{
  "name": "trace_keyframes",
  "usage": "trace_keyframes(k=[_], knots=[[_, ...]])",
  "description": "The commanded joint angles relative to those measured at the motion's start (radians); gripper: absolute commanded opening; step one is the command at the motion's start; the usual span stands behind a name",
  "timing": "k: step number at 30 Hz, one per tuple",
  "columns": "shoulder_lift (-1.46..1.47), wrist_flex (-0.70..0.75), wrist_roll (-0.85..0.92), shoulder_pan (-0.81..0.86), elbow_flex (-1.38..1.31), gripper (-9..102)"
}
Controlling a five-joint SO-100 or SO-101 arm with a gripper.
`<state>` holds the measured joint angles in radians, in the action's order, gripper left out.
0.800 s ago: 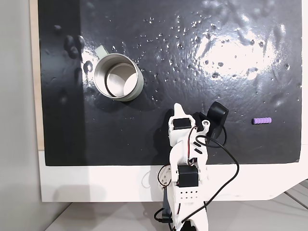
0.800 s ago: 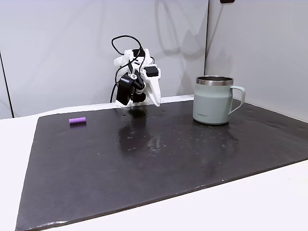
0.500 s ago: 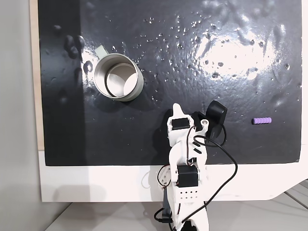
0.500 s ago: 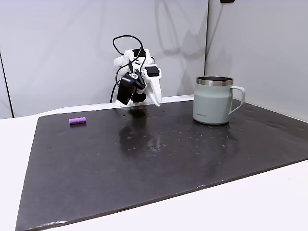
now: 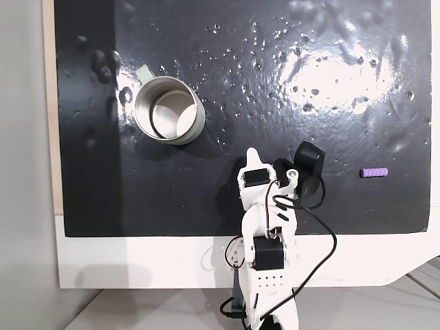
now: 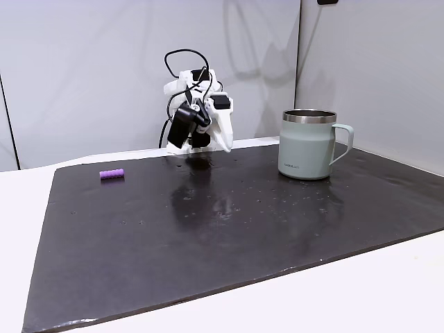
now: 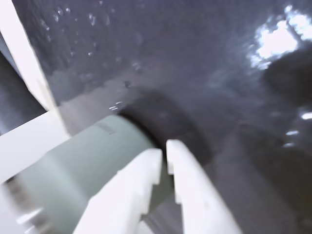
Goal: Grasp a pengrip and put it in the cup.
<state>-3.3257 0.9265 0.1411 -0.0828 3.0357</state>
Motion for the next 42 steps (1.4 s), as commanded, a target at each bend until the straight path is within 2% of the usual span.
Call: trace_keyframes(k=[1,4,9,13,17,27,33,39,42], knots=[[0.031,0.037,0.037,0.035,-0.216,0],[0.179,0.103,0.044,0.072,-0.394,0],[0.411,0.31,0.046,0.167,-0.749,0],[0.508,0.462,0.124,0.244,-0.922,0],[0.614,0.549,0.199,0.357,-1.06,1],[0.956,0.653,0.357,0.647,-1.37,3],[1.16,0.667,0.469,0.798,-1.489,5],[1.513,0.758,0.574,0.96,-1.758,9],[1.651,0.761,0.618,1.022,-1.847,16]])
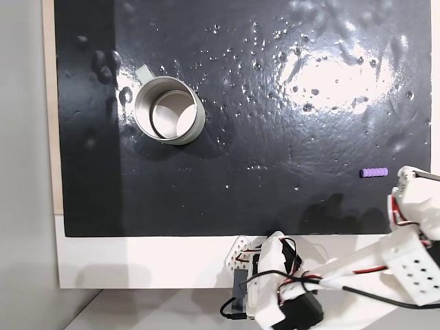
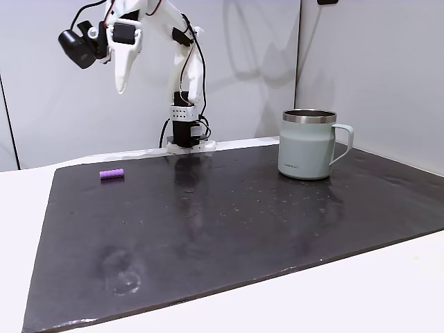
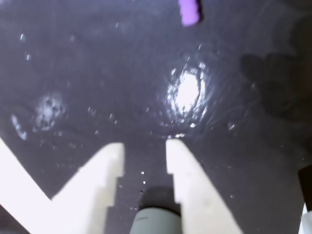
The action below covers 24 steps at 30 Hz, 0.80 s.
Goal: Grasp a pengrip and put it in the cup.
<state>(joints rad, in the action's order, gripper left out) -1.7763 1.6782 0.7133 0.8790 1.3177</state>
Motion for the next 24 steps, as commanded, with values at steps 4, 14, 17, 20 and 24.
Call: trace_keyframes(k=[4,14,17,20,24], knots=[[0.207,0.009,0.094,0.107,-0.181,24],[0.5,-0.005,0.109,0.097,-0.262,25],[0.574,-0.032,0.117,0.08,-0.279,25],[0.618,-0.064,0.124,0.063,-0.276,25],[0.68,-0.086,0.126,0.054,-0.279,24]])
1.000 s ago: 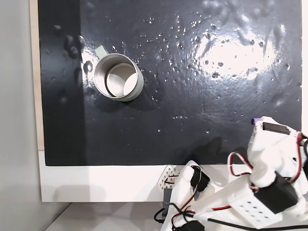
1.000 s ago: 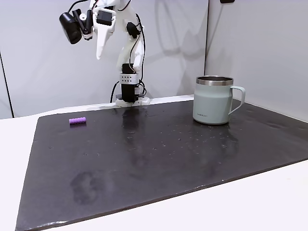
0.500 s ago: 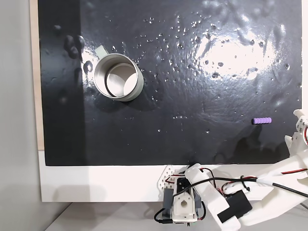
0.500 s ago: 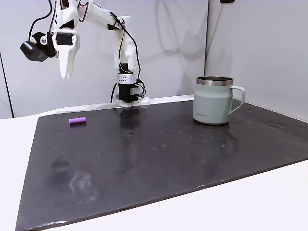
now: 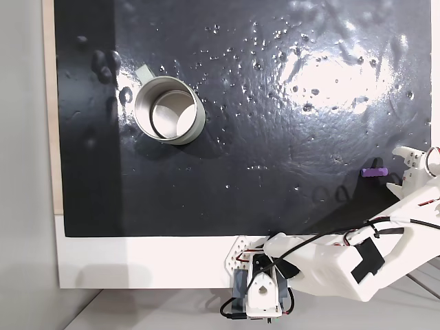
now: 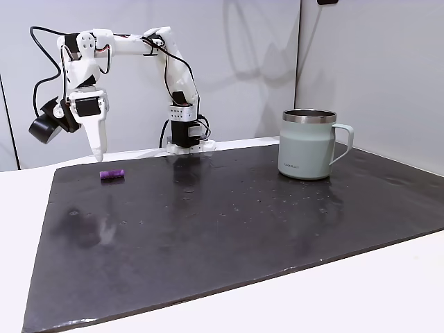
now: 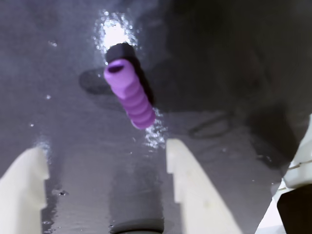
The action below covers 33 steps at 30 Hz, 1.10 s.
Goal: Grasp a pengrip and put it in the cup.
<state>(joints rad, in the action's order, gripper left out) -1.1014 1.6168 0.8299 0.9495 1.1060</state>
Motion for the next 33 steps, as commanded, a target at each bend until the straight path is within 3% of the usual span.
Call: trace_keyframes(k=[1,11,19,23,33], knots=[[0.02,-0.026,0.014,-0.017,-0.069,24],[0.17,-0.067,0.049,-0.021,-0.061,20],[0.176,-0.11,0.063,-0.018,-0.02,2],[0.173,-0.107,0.067,-0.012,-0.021,0],[-0.164,-0.006,-0.029,-0.038,-0.025,0]])
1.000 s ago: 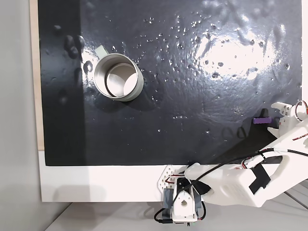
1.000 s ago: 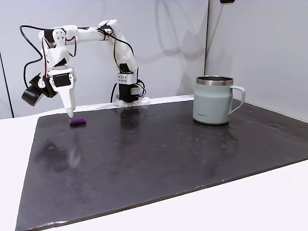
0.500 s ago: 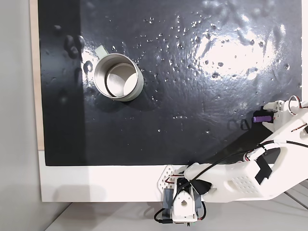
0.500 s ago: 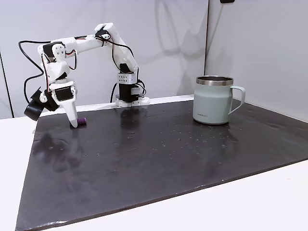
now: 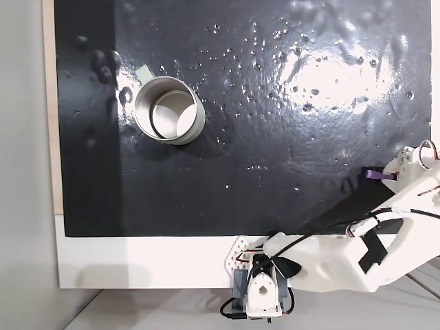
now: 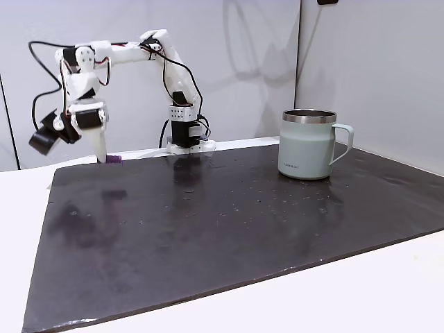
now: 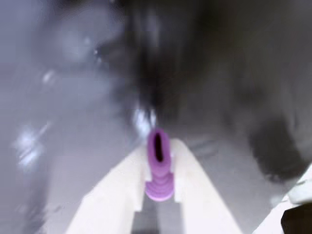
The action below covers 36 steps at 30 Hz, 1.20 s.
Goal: Grasp a pengrip and put it in the cup.
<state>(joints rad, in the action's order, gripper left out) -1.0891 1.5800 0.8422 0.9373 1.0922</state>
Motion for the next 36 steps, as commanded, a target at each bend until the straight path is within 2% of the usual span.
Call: trace_keyframes(k=[1,10,15,25,36], knots=[[-0.222,0.037,-0.051,-0.031,-0.011,0],[-0.578,0.101,-0.123,-0.101,-0.018,0],[-0.678,0.101,-0.173,-0.181,0.043,0],[-0.769,0.106,-0.48,-0.618,0.034,0],[-0.658,0.104,-0.715,-1.039,-0.063,0]])
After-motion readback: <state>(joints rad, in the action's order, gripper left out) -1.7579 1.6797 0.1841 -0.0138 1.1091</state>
